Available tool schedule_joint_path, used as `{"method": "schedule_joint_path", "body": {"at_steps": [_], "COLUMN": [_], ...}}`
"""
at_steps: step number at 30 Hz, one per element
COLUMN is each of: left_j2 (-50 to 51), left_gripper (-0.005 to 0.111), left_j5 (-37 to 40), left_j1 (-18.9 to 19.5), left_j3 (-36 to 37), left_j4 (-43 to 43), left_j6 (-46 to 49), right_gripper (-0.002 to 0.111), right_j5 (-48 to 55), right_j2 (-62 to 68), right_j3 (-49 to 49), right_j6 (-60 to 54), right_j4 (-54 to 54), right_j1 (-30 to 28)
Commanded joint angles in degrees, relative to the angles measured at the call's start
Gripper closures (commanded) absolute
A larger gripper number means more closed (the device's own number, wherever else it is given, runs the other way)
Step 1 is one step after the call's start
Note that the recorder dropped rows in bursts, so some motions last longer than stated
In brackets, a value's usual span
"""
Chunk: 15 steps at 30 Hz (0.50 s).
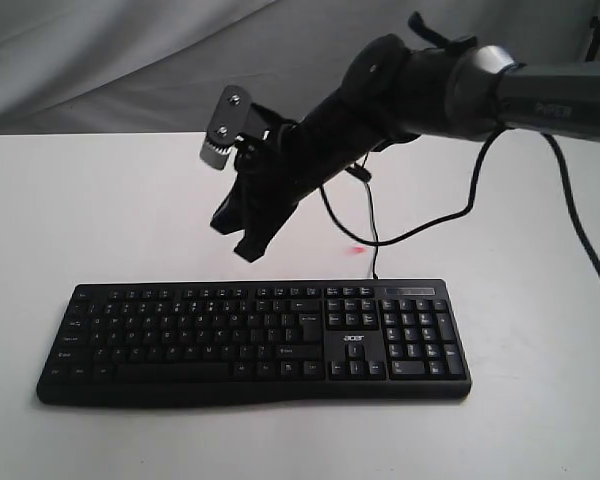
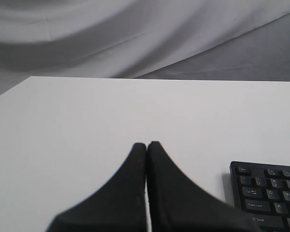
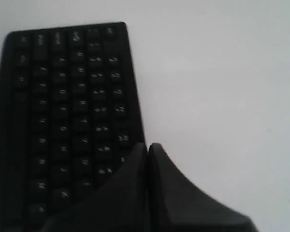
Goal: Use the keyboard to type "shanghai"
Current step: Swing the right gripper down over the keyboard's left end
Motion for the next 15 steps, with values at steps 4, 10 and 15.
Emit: {"method": "schedule_joint_path", "body": {"at_steps": [4,10,15], "left_j2": [-0.3,-0.3,-0.3], "left_gripper": [0.106,0.106,0.106], "left_j5": [-0.5,-0.5,-0.5], "left_j1": [-0.2,-0.2,-0.2], "left_j3": [0.3,0.3,0.3], "left_j4": [0.0,0.0,0.0], "left_j6": [-0.1,-0.1,-0.1], "right_gripper": [0.108,0.108,0.108], "right_j5": [-0.5,-1.0,-5.0], "right_j2": [-0.2,-0.2,-0.2], "right_j3": [1.5,1.5,1.5], "right_j6": [-3.2,-3.2,-2.6], "right_j4": [2.9,3.9,3.9], "right_j1": [7.7,13.3,17.0]}}
